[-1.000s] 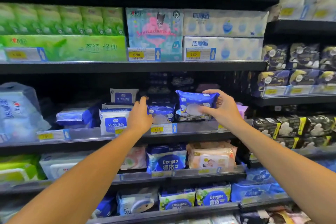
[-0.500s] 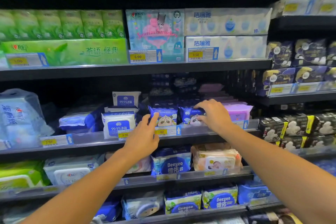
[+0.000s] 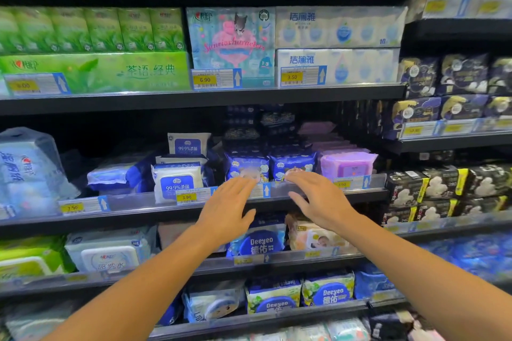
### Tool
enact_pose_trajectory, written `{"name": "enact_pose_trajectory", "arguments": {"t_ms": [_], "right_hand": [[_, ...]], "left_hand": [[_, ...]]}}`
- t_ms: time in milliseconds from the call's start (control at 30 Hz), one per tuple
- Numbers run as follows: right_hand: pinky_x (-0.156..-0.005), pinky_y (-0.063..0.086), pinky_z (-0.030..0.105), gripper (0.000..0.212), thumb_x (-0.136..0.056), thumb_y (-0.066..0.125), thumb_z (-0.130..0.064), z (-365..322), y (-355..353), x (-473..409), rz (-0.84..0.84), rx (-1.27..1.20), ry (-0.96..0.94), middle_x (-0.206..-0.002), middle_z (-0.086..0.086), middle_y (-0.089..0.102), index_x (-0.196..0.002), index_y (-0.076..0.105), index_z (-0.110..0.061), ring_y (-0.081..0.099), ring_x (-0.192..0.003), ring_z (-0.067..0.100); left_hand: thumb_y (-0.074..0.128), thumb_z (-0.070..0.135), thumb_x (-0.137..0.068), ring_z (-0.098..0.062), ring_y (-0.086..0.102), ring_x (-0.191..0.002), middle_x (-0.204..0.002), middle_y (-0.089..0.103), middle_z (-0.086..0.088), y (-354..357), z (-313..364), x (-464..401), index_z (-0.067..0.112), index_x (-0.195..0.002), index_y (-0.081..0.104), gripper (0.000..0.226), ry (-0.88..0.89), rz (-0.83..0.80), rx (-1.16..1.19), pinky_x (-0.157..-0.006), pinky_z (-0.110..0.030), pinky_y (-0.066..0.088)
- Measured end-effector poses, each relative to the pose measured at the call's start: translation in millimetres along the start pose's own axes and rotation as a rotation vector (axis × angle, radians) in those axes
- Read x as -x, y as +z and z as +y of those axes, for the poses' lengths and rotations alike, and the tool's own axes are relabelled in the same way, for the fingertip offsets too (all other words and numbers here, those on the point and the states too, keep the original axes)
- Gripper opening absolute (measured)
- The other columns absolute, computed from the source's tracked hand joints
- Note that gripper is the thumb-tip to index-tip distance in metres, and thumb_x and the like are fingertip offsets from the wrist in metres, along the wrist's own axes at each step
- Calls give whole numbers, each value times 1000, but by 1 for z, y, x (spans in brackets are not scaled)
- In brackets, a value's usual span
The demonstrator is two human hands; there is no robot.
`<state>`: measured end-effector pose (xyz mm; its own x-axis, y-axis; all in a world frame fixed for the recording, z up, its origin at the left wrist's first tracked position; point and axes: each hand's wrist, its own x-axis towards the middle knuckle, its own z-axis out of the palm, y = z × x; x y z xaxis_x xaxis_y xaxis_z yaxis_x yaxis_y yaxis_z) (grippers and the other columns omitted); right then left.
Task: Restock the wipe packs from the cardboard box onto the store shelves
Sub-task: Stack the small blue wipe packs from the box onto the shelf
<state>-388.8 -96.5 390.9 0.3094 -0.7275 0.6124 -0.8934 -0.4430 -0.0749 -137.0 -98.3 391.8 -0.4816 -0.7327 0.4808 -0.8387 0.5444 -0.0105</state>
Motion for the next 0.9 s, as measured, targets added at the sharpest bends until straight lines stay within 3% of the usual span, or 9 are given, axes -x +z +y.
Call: {"name": "enact_pose_trajectory", "arguments": {"t_ms": [67,200,300,367,500,600,800,900], "right_hand": [[-116,29,30,49,-100,51,-41,0,2,-1,-21,7,11,-150,-7,48,-146,48,-22,39,-141,11],[-119,28,36,52,-100,52,-42,-2,-1,-2,-51,-6,16,-153,-5,45,-147,45,-21,36,-144,13],[-121,27,36,54,-98,58,-36,-8,-4,12,-5,-28,-5,-154,-5,43,-147,45,-21,34,-144,14],[-119,27,33,52,-97,60,-32,-15,-1,32,21,-36,-34,-152,-5,45,-145,48,-20,36,-142,14],[-115,35,29,46,-94,66,-22,-36,22,84,20,-186,-58,-145,-4,53,-138,56,-18,46,-135,14],[-114,30,22,45,-95,64,-24,-54,56,132,-85,-243,-45,-146,-5,52,-139,55,-19,44,-136,12],[-112,36,33,49,-96,61,-31,-93,141,232,-383,-364,42,-145,2,53,-141,53,-16,47,-135,21],[-114,32,30,50,-97,59,-32,-110,181,280,-538,-417,149,-147,3,51,-144,49,-18,44,-138,21]], "left_hand": [[54,46,-97,-18,23,-150,-161,28,1,3,2,-5,22,-157,21,72,-18,-49,4,-122,-39,25],[52,46,-98,-20,33,-144,-156,39,-1,-5,5,-13,20,-156,25,69,-50,-45,31,-119,-38,30],[54,43,-97,-20,24,-149,-162,28,1,-7,10,-1,21,-157,22,71,-14,-41,31,-122,-40,25],[56,39,-97,-21,22,-150,-162,27,-1,0,11,18,19,-156,28,68,52,30,6,-122,-42,24],[58,31,-93,-25,39,-141,-150,45,-4,28,13,75,12,-144,49,55,156,97,108,-116,-42,35],[59,30,-89,-28,46,-135,-146,50,-5,70,14,135,11,-139,53,54,173,5,132,-113,-43,38],[51,42,-85,-34,53,-130,-141,56,-10,156,4,256,13,-132,60,56,88,-338,164,-107,-49,46],[53,40,-85,-32,54,-127,-140,56,-9,192,4,315,14,-132,61,54,-26,-458,195,-107,-46,45]]}}
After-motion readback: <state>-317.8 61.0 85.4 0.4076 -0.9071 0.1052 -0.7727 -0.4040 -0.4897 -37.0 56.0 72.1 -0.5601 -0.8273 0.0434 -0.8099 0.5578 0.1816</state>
